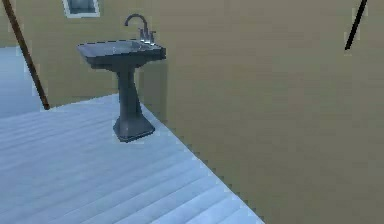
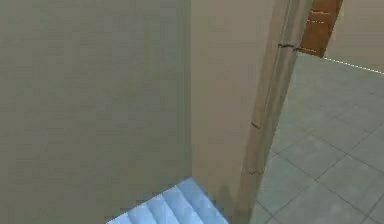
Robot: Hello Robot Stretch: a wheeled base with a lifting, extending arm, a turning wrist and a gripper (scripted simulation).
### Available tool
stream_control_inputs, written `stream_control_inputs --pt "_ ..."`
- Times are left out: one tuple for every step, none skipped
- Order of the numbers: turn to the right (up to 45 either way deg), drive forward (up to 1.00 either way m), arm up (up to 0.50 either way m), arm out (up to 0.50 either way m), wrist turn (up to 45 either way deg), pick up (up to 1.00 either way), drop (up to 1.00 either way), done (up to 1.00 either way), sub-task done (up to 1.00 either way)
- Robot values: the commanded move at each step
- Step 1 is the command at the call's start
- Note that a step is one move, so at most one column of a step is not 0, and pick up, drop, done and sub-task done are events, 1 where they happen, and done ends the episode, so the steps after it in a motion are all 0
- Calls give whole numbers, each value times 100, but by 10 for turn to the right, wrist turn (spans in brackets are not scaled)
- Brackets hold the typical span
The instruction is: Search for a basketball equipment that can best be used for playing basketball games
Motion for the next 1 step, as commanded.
stream_control_inputs --pt "330 0 0 0 0 0 0 0 0"
